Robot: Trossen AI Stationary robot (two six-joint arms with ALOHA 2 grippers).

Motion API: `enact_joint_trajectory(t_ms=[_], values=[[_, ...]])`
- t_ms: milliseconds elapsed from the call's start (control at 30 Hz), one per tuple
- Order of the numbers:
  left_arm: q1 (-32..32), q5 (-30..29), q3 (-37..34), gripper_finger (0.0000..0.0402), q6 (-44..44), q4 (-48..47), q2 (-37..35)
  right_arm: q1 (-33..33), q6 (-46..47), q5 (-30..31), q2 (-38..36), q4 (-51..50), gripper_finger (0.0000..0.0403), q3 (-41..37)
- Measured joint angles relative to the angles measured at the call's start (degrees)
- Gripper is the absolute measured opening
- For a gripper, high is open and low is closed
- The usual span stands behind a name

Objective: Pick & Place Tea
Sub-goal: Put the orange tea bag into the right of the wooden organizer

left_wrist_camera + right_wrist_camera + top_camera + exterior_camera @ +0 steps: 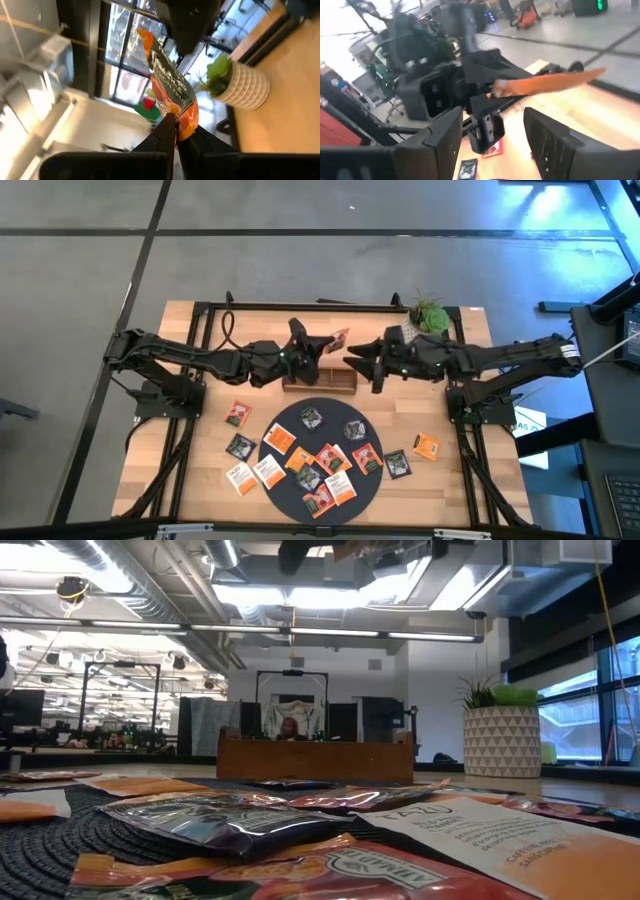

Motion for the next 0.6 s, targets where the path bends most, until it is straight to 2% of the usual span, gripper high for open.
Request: enact_joint_trajectory(t_ms=[133,367,600], values=[[0.0,-3.9,0.0,0.0006,4.7,0.0,0.1,-0.1,2.7,0.7,2.1,0.1,0.0198,0.0],[-0.3,-12.8,0.0,0.0005,9.7,0.0,0.1,0.0,3.2,6.4,3.2,2.7,0.0174,0.0],[-2.4,-15.7,0.0,0.0004,15.2,0.0,0.2,-0.2,3.4,10.4,3.3,5.0,0.0158,0.0]])
